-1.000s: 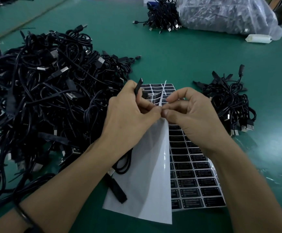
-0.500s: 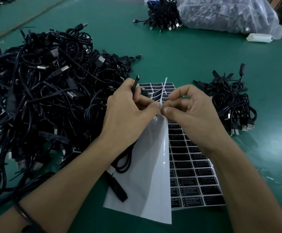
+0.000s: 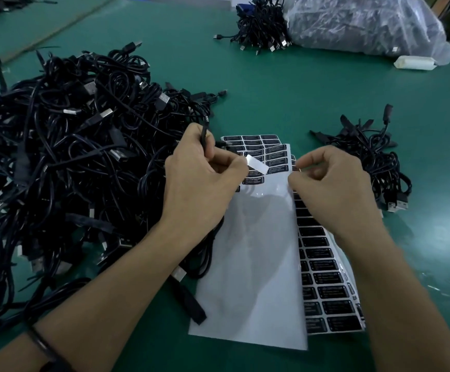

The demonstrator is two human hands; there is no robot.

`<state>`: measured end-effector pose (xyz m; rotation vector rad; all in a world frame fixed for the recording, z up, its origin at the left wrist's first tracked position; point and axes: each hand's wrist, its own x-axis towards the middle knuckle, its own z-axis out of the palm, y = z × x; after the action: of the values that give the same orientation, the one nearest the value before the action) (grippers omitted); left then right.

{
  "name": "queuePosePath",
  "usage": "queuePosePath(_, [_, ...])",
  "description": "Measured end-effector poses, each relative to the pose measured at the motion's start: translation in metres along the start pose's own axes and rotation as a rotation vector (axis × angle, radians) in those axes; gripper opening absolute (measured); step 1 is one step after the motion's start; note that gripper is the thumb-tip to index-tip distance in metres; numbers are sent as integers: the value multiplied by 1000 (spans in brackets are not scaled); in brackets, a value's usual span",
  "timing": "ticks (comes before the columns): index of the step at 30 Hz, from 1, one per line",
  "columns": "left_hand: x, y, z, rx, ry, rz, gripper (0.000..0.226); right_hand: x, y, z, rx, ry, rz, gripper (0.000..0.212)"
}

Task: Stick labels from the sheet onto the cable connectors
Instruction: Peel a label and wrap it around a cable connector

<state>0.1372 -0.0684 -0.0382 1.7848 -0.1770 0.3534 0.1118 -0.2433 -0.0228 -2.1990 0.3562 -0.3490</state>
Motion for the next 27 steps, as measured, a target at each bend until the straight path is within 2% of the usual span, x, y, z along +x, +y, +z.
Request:
queuePosePath(2, [0,1,0,10,0,3,40,-3,-4,2,-141,72,-154,15])
queuePosePath(6, [0,4,0,3,2,2,41,-12,-15,11,-181,94,-480,21])
queuePosePath(9, [0,4,0,9,-11,-3,44,-19,-16,23,-245,37,-535,24])
queuePosePath(17, [0,4,0,-23,-21,-6,42,-20,-16,30,-189,123,-464,5])
queuePosePath(19, [0,5,0,-46,-17,-7,39,-19,-17,29,-54,102,-391,11])
queuePosePath(24, [-2,6,-1,-40,-110,7,39,-13,-22,23,551,-115,-76,25])
queuePosePath(27, [-1,5,-1,-29,-136,13,40,-11,-21,24,628,-171,2,29])
